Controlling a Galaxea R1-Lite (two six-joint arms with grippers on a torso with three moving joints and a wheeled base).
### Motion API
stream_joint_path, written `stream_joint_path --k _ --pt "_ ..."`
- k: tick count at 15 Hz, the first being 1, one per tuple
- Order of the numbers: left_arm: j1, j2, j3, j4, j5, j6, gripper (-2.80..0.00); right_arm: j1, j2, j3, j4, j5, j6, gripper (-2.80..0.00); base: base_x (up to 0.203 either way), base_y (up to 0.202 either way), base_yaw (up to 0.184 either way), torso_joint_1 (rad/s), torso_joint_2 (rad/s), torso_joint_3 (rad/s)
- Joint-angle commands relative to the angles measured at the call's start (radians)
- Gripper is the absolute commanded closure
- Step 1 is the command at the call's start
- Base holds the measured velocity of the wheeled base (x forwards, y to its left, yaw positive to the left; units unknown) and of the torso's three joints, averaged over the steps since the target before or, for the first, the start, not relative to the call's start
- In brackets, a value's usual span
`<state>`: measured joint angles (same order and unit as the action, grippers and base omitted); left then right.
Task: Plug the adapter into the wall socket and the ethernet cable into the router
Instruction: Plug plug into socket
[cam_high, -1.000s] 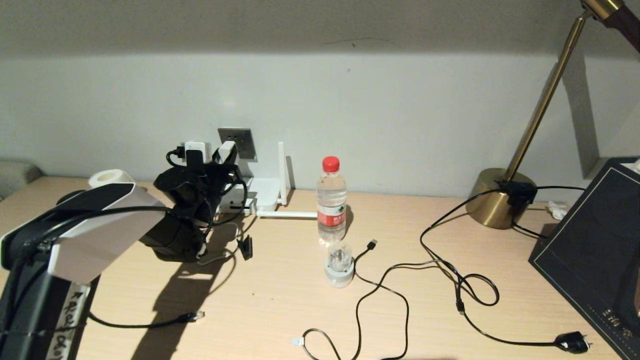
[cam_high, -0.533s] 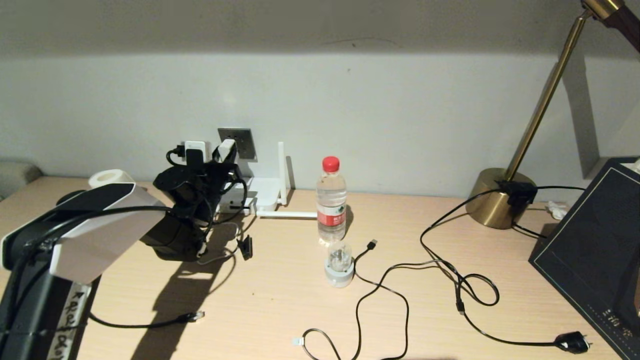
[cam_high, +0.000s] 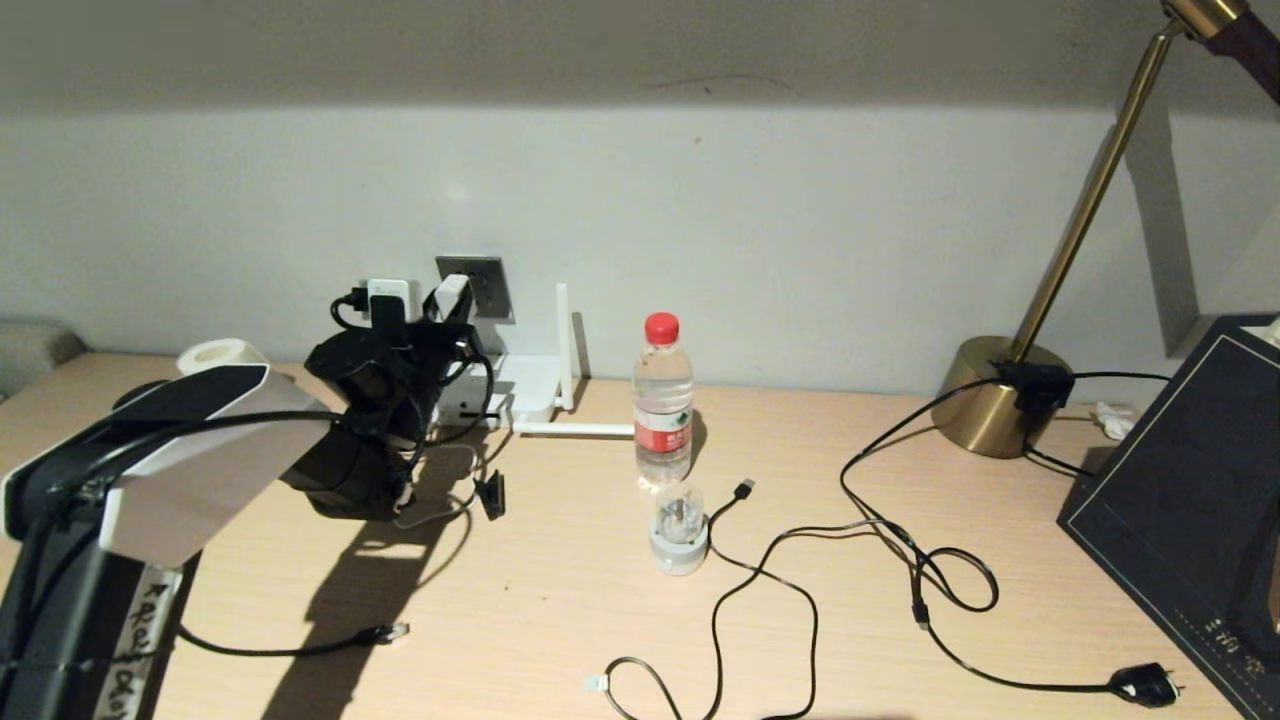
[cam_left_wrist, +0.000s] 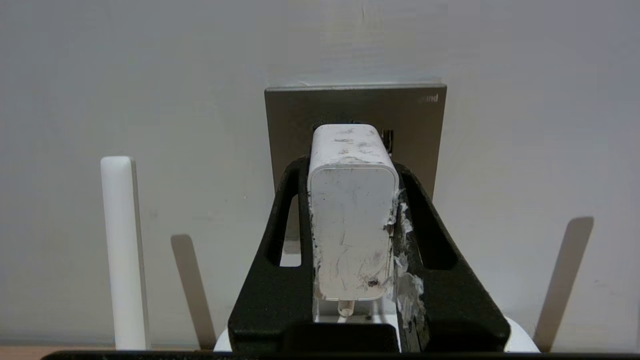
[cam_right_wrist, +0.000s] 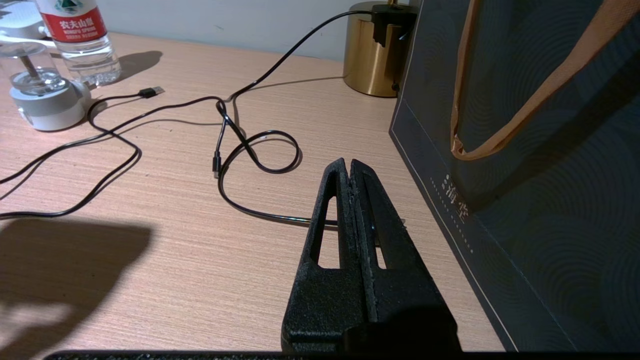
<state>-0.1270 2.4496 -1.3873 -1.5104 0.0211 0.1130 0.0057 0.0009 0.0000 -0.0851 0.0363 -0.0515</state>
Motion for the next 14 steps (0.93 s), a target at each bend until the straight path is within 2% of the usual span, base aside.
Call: stream_joint_path --k 1,14 --pt "0.001 0.003 -0.004 -0.005 0.0 0.001 0.0 0.0 0.001 0.035 -0.001 0.001 -0.001 0.0 0.0 0.0 0.0 0.0 0.0 0.0" --pt "0.004 0.037 -0.045 -0.001 -0.012 0.001 0.0 0.0 0.001 0.035 -0.001 0.001 -0.001 0.0 0.0 0.0 0.0 0.0 0.0 0.0"
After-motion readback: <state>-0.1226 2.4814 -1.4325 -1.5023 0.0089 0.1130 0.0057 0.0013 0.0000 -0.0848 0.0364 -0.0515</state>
